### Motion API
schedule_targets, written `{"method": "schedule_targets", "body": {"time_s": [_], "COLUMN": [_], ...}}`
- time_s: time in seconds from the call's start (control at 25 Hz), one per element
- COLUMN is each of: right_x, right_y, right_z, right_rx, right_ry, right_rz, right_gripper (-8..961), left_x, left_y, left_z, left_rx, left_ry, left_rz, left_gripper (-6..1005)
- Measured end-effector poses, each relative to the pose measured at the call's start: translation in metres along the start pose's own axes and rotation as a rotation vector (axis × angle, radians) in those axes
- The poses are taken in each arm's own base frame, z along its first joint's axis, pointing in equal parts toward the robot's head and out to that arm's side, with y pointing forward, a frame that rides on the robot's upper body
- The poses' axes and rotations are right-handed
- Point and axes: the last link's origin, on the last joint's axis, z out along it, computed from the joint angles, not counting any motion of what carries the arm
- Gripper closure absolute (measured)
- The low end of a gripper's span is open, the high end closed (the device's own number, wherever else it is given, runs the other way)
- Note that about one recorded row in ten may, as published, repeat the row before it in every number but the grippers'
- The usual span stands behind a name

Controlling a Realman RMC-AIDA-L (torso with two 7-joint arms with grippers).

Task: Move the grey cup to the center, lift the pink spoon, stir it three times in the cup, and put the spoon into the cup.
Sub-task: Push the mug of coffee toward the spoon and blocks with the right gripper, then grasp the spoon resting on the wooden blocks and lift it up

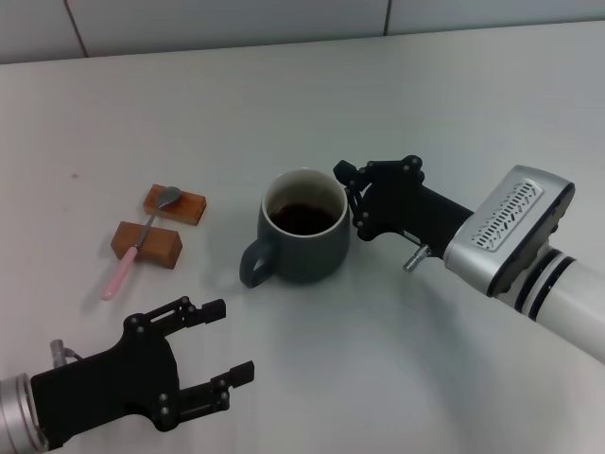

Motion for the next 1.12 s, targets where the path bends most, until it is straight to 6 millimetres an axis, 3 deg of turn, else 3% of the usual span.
{"method": "schedule_targets", "body": {"time_s": [0.32,0.52,0.64,0.88,1.12], "right_x": [0.002,0.004,-0.004,-0.025,-0.018], "right_y": [-0.008,-0.046,-0.062,-0.058,-0.03], "right_z": [-0.009,-0.057,-0.092,-0.14,-0.148], "right_rx": [0.088,0.321,0.338,0.137,-0.166], "right_ry": [-0.027,-0.199,-0.359,-0.544,-0.406], "right_rz": [0.063,0.237,0.339,0.345,0.259], "right_gripper": [944,944,944,944,944], "left_x": [0.001,0.001,0.0,0.001,0.003], "left_y": [-0.001,-0.001,-0.001,-0.003,-0.004], "left_z": [-0.001,-0.001,-0.001,-0.001,-0.002], "left_rx": [0.007,0.012,0.014,0.022,0.029], "left_ry": [0.003,0.005,0.007,0.011,0.02], "left_rz": [0.001,0.007,0.01,0.012,0.013], "left_gripper": [233,234,234,233,233]}}
